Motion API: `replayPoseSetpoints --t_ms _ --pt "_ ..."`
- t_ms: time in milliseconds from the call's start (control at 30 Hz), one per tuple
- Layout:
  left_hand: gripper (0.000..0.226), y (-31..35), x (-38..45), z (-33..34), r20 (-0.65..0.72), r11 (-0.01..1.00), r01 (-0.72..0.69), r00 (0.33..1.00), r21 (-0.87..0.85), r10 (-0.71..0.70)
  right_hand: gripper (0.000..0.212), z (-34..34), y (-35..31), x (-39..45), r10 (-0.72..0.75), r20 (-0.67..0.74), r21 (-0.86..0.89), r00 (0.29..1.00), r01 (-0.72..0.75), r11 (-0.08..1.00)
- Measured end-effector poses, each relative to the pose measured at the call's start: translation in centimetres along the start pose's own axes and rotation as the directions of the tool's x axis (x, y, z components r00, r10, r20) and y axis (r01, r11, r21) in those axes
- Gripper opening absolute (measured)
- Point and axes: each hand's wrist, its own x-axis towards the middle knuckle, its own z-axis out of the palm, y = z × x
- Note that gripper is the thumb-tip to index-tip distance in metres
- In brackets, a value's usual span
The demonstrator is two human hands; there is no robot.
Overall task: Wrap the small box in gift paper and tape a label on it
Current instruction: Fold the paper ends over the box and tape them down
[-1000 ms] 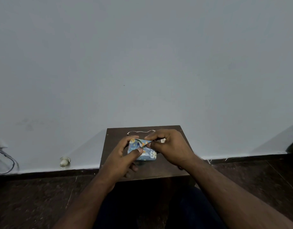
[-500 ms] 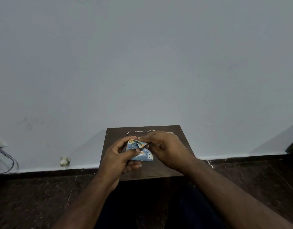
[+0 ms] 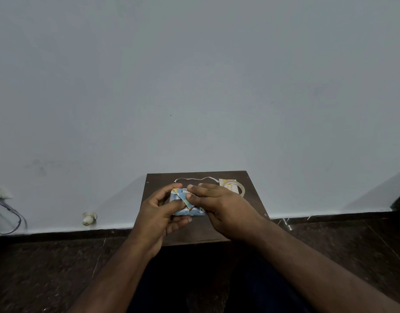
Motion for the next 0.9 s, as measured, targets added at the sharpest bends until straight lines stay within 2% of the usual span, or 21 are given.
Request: replayPoseSetpoints --t_ms 133,267,333,367,400,467,533,667,767,900 --pt "0.031 0.2 0.1 -0.2 -0.001 0.999 0.024 1.0 -0.033 -0.024 0.055 -0.2 -0.3 -0.1 0.042 0.072 -0.013 0.997 -0.041 0.999" --pt "0.019 0.3 0.0 -0.1 0.01 0.997 0.031 0.999 -0.072 -0.031 0.057 -0.2 -0.3 -0.3 0.054 0.099 -0.001 0.994 -0.054 0.999" --pt "0.019 0.1 0.1 0.0 -0.017 0.999 0.004 1.0 -0.048 -0.005 0.051 0.0 -0.2 -0.4 0.057 0.102 0.068 0.993 -0.064 0.996" --pt "0.021 -0.1 0.2 0.0 -0.029 1.0 -0.008 1.0 -0.03 0.007 0.046 0.0 -0.3 -0.4 0.1 0.106 0.157 0.989 -0.116 0.981" --pt "0.022 -0.2 0.2 0.0 -0.036 1.0 -0.018 0.999 -0.018 0.017 0.04 -0.2 -0.5 -0.3 0.185 0.104 0.276 0.977 -0.207 0.939" --pt "0.025 -0.3 0.2 0.1 -0.045 0.999 -0.032 0.998 -0.005 0.031 0.035 -0.6 -0.5 0.1 0.41 0.059 0.521 0.91 -0.379 0.765" --pt "0.027 -0.5 0.3 0.1 -0.054 0.999 -0.04 0.998 -0.003 0.039 0.04 -0.7 -0.3 0.6 0.567 0.028 0.601 0.823 -0.468 0.649" --pt "0.031 -0.6 0.5 -0.1 -0.053 0.999 -0.043 0.998 -0.006 0.042 0.058 0.0 -1.3 1.1 0.597 0.203 0.621 0.776 -0.573 0.535" --pt "0.035 -0.7 0.7 -0.4 -0.038 0.999 -0.04 0.999 -0.015 0.039 0.066 0.7 -1.4 1.2 0.602 0.179 0.628 0.778 -0.562 0.538" --pt "0.041 -0.9 0.8 -0.5 -0.013 0.999 -0.048 0.999 -0.015 0.047 0.066 1.2 -1.3 1.4 0.616 0.141 0.624 0.775 -0.553 0.552"
